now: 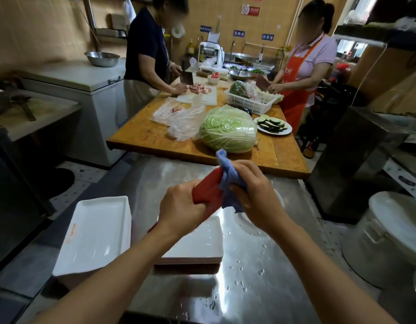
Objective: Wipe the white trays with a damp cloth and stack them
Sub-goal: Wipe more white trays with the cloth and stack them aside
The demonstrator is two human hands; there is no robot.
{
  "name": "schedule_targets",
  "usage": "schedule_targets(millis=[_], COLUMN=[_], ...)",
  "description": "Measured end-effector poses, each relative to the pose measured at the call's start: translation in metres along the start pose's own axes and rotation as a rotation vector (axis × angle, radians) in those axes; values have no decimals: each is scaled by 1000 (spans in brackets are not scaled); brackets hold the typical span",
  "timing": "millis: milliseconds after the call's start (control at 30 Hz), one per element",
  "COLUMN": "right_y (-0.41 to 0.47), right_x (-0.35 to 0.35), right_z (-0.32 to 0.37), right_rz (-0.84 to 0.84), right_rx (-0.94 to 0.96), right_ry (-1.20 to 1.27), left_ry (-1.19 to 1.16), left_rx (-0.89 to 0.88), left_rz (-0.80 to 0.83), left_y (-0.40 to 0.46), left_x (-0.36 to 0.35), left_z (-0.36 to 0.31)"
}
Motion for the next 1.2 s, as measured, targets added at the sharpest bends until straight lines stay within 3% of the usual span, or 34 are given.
schedule_targets(millis=[100, 200, 567, 800, 967, 1100, 1200], right_y=[-5, 0, 29, 9, -7, -32, -39], right_x=[-5, -10, -40, -34, -45, -46, -38], right_z=[-5, 4, 17, -20, -12, -12, -19], right_rz=[-18, -21, 85, -71, -163, -190, -262], right_rx=[23, 113, 116, -137, -289, -382, -460], right_ry=[-142, -299, -281, 112, 132, 161, 408], left_ry=[-357, -601, -733, -884, -1074, -1195, -1235], left_rx=[163, 215, 213, 338, 483, 458, 462], left_rz=[78, 143, 177, 115, -2, -71, -64], left_y=[2, 0, 2, 4, 13, 28, 30], left_x=[-1, -3, 6, 9, -1, 6, 0], left_z=[12, 12, 13, 28, 32, 31, 30])
Point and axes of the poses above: each hand's wrist, its own y-axis towards the middle knuckle, its own x-axis out of the back of the hand, z = x × y, the point moved 8 cm from there along y, towards the middle knuckle, and after that the axes turned 3 degrees about x, right-handed, at the moved point
